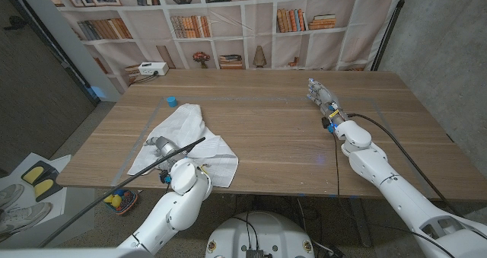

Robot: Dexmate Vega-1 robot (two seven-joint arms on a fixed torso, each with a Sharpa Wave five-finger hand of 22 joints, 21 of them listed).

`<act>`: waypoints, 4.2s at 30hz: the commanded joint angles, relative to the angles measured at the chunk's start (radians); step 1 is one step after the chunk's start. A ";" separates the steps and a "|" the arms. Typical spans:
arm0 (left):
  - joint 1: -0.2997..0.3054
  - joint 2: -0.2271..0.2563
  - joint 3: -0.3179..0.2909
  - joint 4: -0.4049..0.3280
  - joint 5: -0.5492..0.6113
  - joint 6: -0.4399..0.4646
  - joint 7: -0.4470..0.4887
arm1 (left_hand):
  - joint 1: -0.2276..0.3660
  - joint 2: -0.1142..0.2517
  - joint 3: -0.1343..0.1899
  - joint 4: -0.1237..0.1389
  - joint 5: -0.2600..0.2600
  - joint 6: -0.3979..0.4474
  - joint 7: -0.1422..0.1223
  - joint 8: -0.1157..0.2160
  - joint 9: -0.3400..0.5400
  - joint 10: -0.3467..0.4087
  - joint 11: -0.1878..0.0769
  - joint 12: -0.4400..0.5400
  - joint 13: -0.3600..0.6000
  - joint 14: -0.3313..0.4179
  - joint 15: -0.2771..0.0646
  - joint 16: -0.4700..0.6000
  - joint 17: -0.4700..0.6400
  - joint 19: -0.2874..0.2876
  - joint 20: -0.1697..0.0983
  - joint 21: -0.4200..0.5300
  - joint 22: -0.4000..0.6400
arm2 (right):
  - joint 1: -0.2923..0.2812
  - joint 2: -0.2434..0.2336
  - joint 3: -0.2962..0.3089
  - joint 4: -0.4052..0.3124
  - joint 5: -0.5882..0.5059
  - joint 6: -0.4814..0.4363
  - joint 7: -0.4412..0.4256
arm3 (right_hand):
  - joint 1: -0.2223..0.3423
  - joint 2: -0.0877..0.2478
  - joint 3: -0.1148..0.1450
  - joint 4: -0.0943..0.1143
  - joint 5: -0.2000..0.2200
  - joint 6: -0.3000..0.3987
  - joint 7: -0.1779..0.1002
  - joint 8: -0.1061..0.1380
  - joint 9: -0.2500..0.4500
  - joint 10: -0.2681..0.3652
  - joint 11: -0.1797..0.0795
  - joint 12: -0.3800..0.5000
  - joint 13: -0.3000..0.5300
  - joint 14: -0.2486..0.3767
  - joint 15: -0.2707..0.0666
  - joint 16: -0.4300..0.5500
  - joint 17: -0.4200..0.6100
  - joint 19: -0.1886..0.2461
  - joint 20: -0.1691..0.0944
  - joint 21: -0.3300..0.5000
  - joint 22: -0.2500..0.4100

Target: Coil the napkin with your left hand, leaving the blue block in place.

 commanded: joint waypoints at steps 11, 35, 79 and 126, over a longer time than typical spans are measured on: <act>0.016 0.123 0.019 -0.169 -0.092 0.110 0.307 | -0.062 -0.018 0.086 0.097 0.033 0.010 -0.076 0.067 0.065 -0.004 -0.008 -0.032 0.028 -0.028 -0.168 -0.002 0.022 -0.046 0.008 0.029 0.013 | 0.035 0.020 -0.005 0.032 -0.011 0.001 -0.010 | 0.000 -0.003 0.001 0.004 0.000 0.005 0.002 -0.002 0.002 0.000 -0.003 0.000 0.005 0.004 -0.002 0.005 0.001 0.006 -0.005 0.001 0.003; -0.117 0.186 0.009 -0.173 -0.343 -0.048 0.567 | -0.053 -0.083 0.051 0.078 0.095 0.050 -0.081 0.070 0.042 0.036 -0.012 -0.034 0.042 -0.020 -0.158 -0.001 0.016 -0.053 0.036 0.034 0.002 | 0.030 0.029 0.017 0.077 0.008 0.053 0.008 | 0.002 -0.002 0.003 0.004 0.000 0.005 0.002 -0.003 0.002 0.001 -0.002 0.000 0.005 0.007 -0.002 0.006 0.001 0.007 -0.003 0.002 0.003; -0.762 -0.047 -0.027 0.280 -1.617 0.057 0.174 | 0.062 0.032 0.261 0.178 0.204 -0.130 0.122 0.170 0.269 0.071 0.059 -0.033 0.154 -0.017 -0.078 -0.007 0.050 -0.102 0.077 0.104 0.022 | -0.012 0.018 0.062 0.101 0.051 0.090 0.029 | 0.001 -0.005 0.003 0.005 -0.001 0.006 0.002 -0.003 0.002 0.003 -0.001 0.000 0.005 0.010 0.001 0.006 0.001 0.008 0.001 0.001 0.003; -0.740 0.023 0.405 0.383 -1.003 0.164 0.854 | -0.263 -0.316 -0.154 0.127 0.162 -1.002 0.161 -0.211 -0.010 -0.494 0.226 -0.118 0.094 -0.274 0.094 -0.016 0.031 -0.273 0.232 0.087 -0.017 | -0.013 0.011 0.063 0.094 0.047 0.076 0.022 | -0.001 -0.017 -0.002 0.000 -0.003 0.016 0.006 -0.001 0.002 0.012 0.004 0.002 0.005 0.024 0.003 0.008 -0.002 0.015 0.011 0.003 0.003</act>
